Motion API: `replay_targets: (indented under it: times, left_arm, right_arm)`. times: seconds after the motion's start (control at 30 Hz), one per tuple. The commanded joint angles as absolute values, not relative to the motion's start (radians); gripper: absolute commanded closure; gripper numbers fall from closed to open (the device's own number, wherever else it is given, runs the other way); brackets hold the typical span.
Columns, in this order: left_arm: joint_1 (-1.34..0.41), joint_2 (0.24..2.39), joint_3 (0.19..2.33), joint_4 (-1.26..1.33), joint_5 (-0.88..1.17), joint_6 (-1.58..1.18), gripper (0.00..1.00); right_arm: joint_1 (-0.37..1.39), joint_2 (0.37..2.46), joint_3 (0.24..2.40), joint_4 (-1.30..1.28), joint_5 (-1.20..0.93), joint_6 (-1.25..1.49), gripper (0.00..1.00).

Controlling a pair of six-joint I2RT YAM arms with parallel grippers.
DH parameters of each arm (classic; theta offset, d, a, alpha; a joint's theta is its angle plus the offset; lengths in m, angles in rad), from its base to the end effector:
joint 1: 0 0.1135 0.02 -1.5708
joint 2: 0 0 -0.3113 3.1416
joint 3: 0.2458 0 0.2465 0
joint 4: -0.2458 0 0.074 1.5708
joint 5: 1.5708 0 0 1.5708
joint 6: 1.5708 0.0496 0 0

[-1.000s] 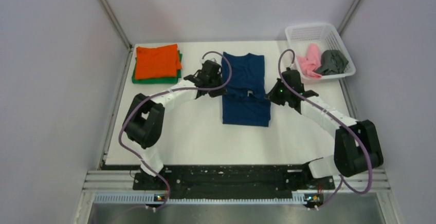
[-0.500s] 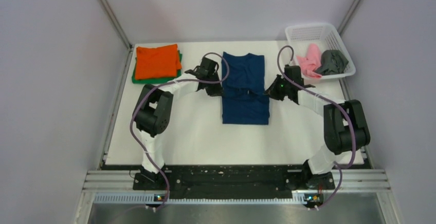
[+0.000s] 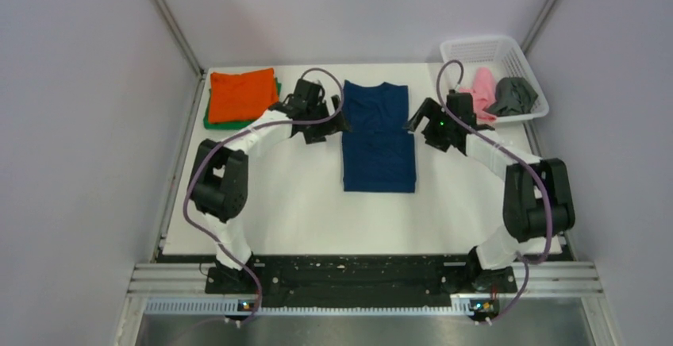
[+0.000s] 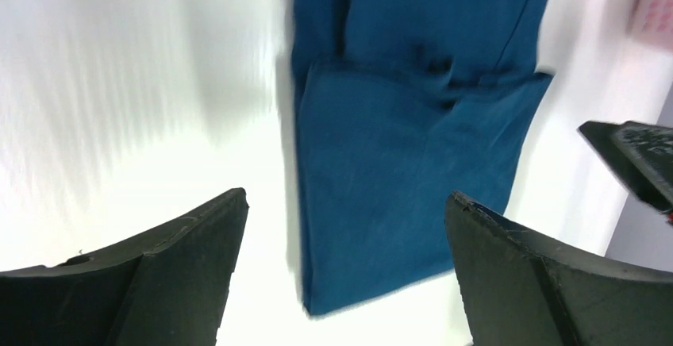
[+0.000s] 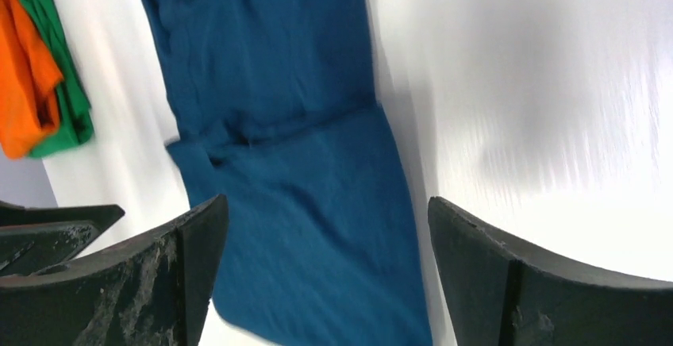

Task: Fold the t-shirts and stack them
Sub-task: Grab one side of the 2/3 rectangular tshirt with both arms

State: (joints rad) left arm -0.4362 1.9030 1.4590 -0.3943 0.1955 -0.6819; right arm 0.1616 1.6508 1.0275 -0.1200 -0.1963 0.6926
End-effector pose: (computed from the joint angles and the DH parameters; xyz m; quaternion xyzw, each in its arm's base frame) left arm 0.3995 -0.1968 0.2680 -0.0792 0.9265 -0.2663 0.2538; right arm 0.3580 0.0682 0.2499 0.2011 0.8896 0.2474 0.3270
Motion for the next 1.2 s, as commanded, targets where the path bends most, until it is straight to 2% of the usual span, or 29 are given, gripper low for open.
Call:
replay_targets:
  times: [0.0, 0.2, 0.27, 0.37, 0.43, 0.47, 0.6, 0.8, 0.93, 1.17]
  left_arm:
    - [-0.470, 1.712, 1.249, -0.355, 0.216, -0.708, 0.01]
    - [-0.563, 1.642, 1.016, -0.259, 0.195, -0.784, 0.02]
    - [-0.574, 1.655, 0.977, -0.205, 0.219, -0.818, 0.05]
    - [-0.584, 1.689, 0.968, -0.176, 0.219, -0.841, 0.17]
    - [-0.588, 1.723, 0.979, -0.175, 0.223, -0.846, 0.34]
    - [-0.590, 1.736, 0.980, -0.169, 0.229, -0.850, 0.39]
    - [-0.614, 1.779, 0.983, -0.151, 0.254, -0.871, 0.50]
    - [-0.641, 1.806, 0.970, -0.173, 0.228, -0.886, 0.51]
    - [-0.640, 1.795, 0.949, -0.191, 0.202, -0.892, 0.56]
    - [-0.641, 1.753, 0.895, -0.204, 0.187, -0.901, 0.56]
  right_arm:
    - [0.158, 1.445, 0.867, -0.131, -0.231, 0.669, 0.06]
    - [0.157, 1.228, 0.604, -0.112, -0.280, 0.689, 0.06]
    - [0.158, 1.193, 0.551, -0.096, -0.314, 0.687, 0.08]
    - [0.157, 1.191, 0.509, -0.086, -0.321, 0.671, 0.14]
    - [0.158, 1.224, 0.499, -0.077, -0.333, 0.666, 0.23]
    - [0.158, 1.239, 0.492, -0.065, -0.343, 0.671, 0.28]
    - [0.158, 1.277, 0.457, -0.012, -0.353, 0.685, 0.46]
    - [0.157, 1.323, 0.436, 0.040, -0.372, 0.685, 0.52]
    - [0.159, 1.377, 0.433, 0.063, -0.383, 0.689, 0.56]
    - [0.159, 1.419, 0.400, 0.078, -0.387, 0.699, 0.62]
